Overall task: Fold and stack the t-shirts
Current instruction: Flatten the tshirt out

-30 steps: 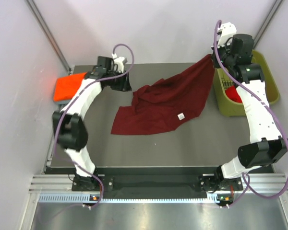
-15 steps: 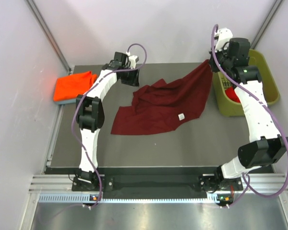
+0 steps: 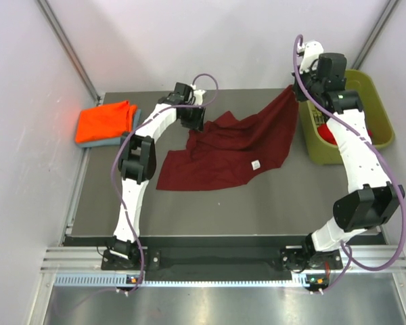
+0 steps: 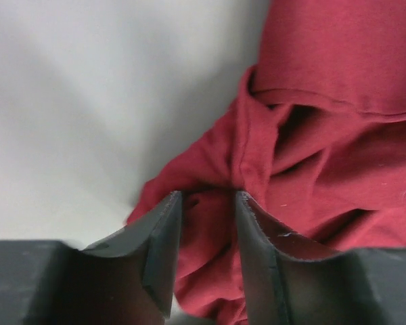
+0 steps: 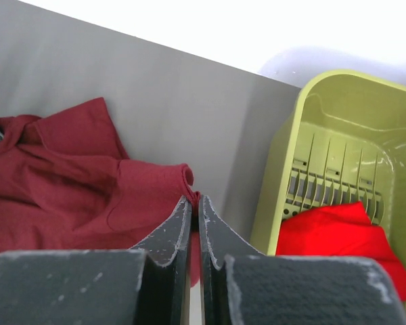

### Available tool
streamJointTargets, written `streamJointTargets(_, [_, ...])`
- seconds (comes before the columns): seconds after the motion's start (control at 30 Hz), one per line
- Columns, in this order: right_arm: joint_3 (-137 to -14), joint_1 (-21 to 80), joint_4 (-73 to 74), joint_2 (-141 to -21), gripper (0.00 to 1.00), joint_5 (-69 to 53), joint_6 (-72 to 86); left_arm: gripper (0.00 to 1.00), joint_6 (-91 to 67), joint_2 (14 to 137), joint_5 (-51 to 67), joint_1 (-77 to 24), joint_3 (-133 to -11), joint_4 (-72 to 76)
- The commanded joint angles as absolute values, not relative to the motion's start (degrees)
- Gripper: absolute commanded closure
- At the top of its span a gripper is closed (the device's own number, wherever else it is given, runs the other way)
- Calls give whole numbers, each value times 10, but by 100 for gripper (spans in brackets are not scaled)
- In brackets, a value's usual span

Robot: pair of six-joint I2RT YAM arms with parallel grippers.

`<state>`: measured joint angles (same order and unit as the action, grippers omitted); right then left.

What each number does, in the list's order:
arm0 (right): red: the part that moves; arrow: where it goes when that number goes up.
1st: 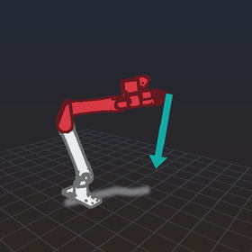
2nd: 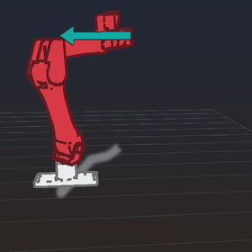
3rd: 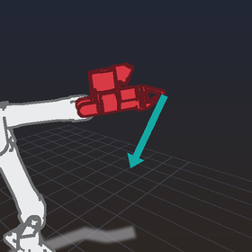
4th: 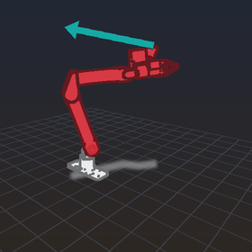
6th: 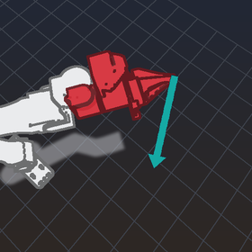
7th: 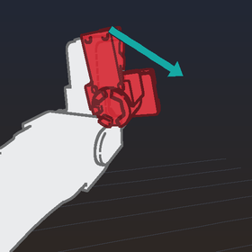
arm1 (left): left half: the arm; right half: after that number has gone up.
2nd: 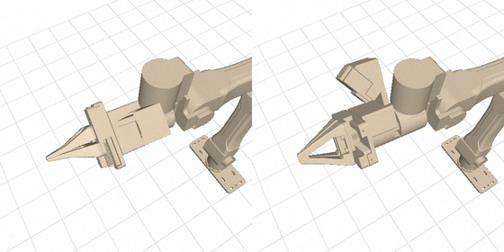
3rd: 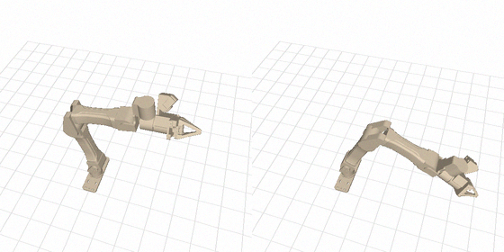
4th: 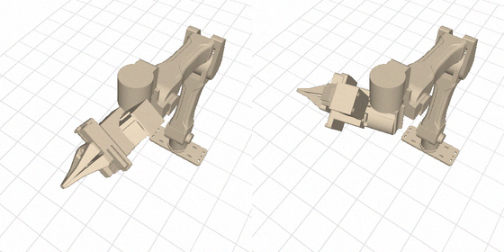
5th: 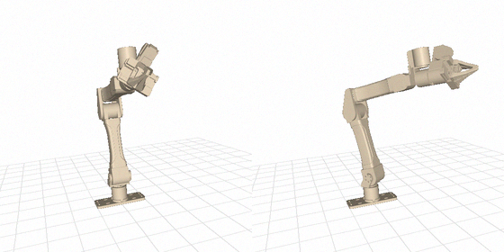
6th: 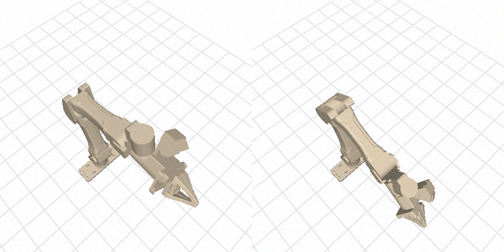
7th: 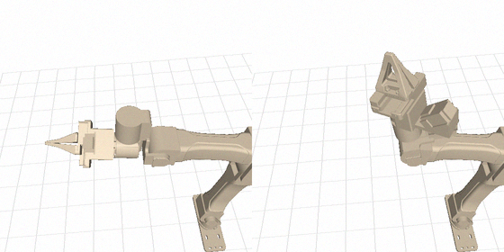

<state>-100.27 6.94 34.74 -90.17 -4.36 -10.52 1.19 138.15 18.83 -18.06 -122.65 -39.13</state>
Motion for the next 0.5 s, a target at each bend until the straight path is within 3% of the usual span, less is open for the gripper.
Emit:
streamJointTargets(0.0, [-1038, 66, 315, -904, 100, -41, -111, 67, 11, 1369, 206, -189, -1235, -381])
streamJointTargets(0.07, [-1039, 66, 314, -906, 100, -42, -110, 77, 11, 1364, 201, -193, -1232, -381])
streamJointTargets(0.1, [-1039, 67, 314, -908, 100, -42, -110, 94, 11, 1361, 194, -193, -1230, -381])
streamJointTargets(0.13, [-1039, 66, 313, -908, 100, -42, -109, 99, 9, 1357, 191, -195, -1228, -383])
streamJointTargets(0.3, [-1041, 66, 310, -909, 100, -42, -109, 100, 1, 1268, 161, -189, -1161, -407])
streamJointTargets(0.47, [-1049, 67, 309, -916, 100, -40, -107, 100, -40, 1037, 185, -175, -987, -425])
